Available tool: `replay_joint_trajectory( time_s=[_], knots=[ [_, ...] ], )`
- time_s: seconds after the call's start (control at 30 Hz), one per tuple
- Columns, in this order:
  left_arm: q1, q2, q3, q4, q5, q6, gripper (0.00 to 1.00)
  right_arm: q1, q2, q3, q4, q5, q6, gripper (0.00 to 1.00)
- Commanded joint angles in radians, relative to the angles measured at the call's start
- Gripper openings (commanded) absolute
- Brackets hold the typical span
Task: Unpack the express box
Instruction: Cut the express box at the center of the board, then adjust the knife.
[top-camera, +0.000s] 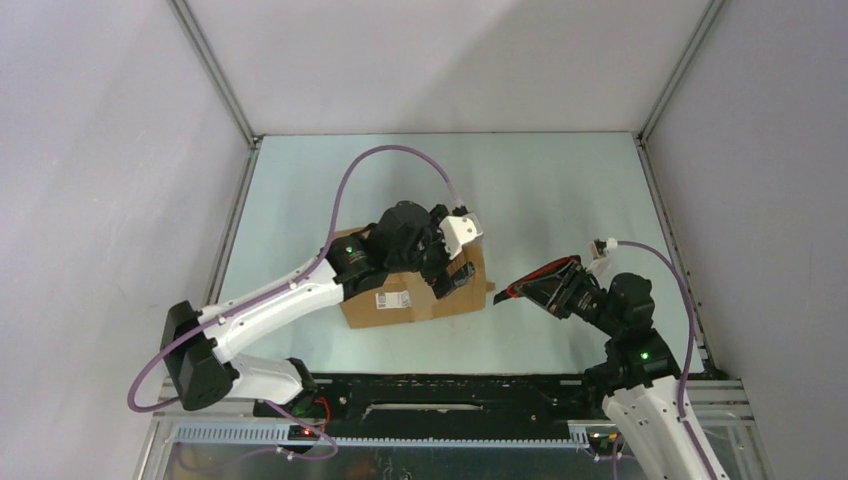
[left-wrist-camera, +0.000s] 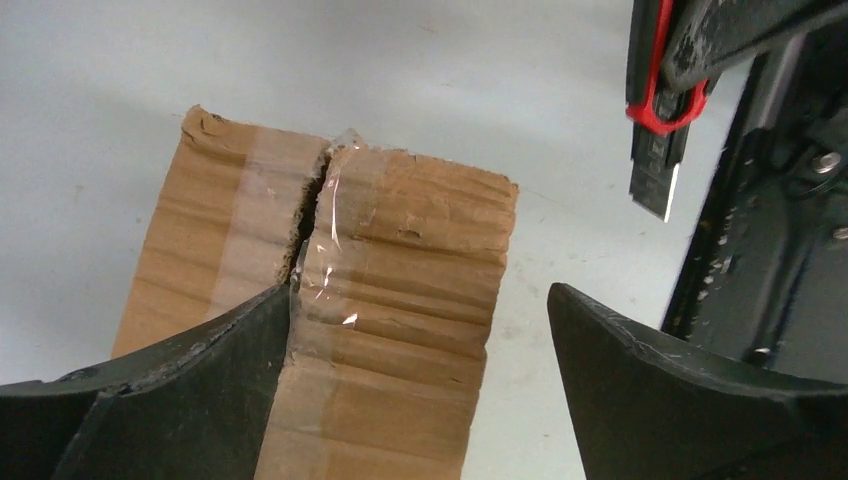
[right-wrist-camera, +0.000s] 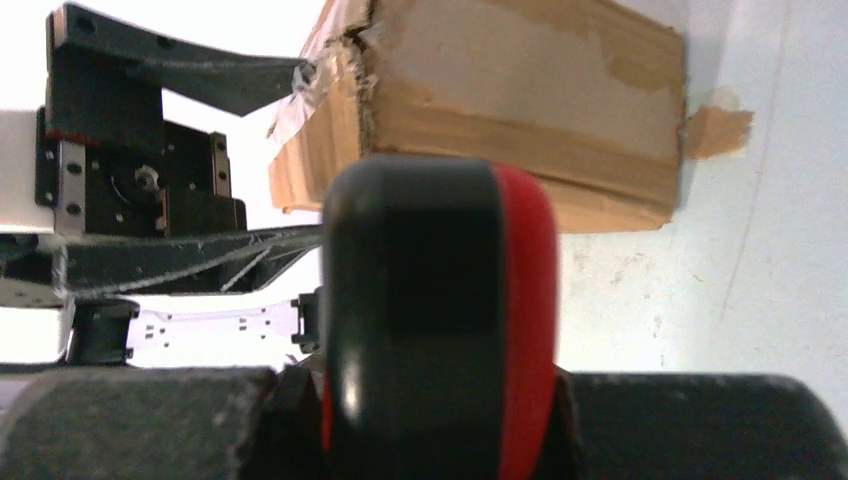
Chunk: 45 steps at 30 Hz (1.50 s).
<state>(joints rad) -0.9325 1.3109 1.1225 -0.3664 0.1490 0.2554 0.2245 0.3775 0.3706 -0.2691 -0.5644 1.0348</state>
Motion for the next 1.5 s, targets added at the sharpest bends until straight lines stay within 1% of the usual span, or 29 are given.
replay_joint_trajectory(
  time_s=[0.0,0.13,0.2,0.3,0.37,0.5,0.6,0.7,0.8,0.9,1.03,1.07,1.17,1.27,1.3,1.33,1.4,1.43,1.47],
  knots=[
    [0.013,-0.055,0.092,-0.066,0.056,-0.13,1.0,0.062,-0.003,0.092,0.018,0.033,-0.056,0.0],
    [0.015,-0.083,0.134,-0.112,0.134,-0.157,0.98,0.118,-0.003,0.14,0.066,0.033,-0.08,0.0],
    [0.015,-0.102,0.148,-0.125,0.207,-0.182,1.0,0.135,0.008,0.186,0.077,0.035,-0.107,0.0],
    [0.015,-0.129,0.145,-0.093,0.312,-0.246,0.93,0.157,0.031,0.231,0.171,0.002,-0.121,0.0],
    [0.015,-0.142,0.135,-0.059,0.376,-0.318,0.9,0.178,0.063,0.27,0.22,-0.02,-0.134,0.0],
    [0.024,-0.16,0.082,0.055,0.46,-0.448,0.85,0.237,0.125,0.33,0.258,-0.021,-0.164,0.0],
    [0.051,-0.185,0.016,0.223,0.543,-0.583,0.82,0.275,0.154,0.351,0.293,0.003,-0.178,0.0],
    [0.062,-0.202,-0.044,0.352,0.578,-0.704,0.78,0.306,0.177,0.366,0.31,0.029,-0.188,0.0],
    [0.063,-0.188,-0.079,0.474,0.616,-0.794,0.72,0.339,0.2,0.382,0.331,0.054,-0.198,0.0],
    [0.062,-0.171,-0.086,0.513,0.624,-0.837,0.65,0.374,0.22,0.396,0.34,0.08,-0.216,0.0],
    [0.063,-0.155,-0.09,0.534,0.625,-0.865,0.46,0.39,0.229,0.403,0.351,0.103,-0.217,0.0],
    [0.063,-0.153,-0.094,0.544,0.624,-0.87,0.38,0.391,0.228,0.403,0.352,0.11,-0.217,0.0],
    [0.063,-0.143,-0.111,0.601,0.623,-0.922,0.02,0.394,0.223,0.401,0.352,0.135,-0.219,0.0],
    [0.06,-0.141,-0.138,0.651,0.609,-0.958,0.0,0.398,0.223,0.401,0.36,0.178,-0.22,0.0],
    [0.06,-0.147,-0.148,0.666,0.594,-0.966,0.0,0.4,0.224,0.398,0.371,0.187,-0.218,0.06],
    [0.06,-0.157,-0.158,0.687,0.579,-0.976,0.0,0.4,0.221,0.39,0.39,0.194,-0.215,0.21],
    [0.06,-0.166,-0.18,0.737,0.555,-1.013,0.0,0.4,0.218,0.372,0.431,0.212,-0.202,0.41],
    [0.06,-0.169,-0.188,0.759,0.549,-1.038,0.0,0.4,0.216,0.363,0.461,0.217,-0.196,0.5],
    [0.061,-0.172,-0.198,0.782,0.54,-1.06,0.0,0.4,0.214,0.355,0.481,0.224,-0.189,0.56]
  ],
)
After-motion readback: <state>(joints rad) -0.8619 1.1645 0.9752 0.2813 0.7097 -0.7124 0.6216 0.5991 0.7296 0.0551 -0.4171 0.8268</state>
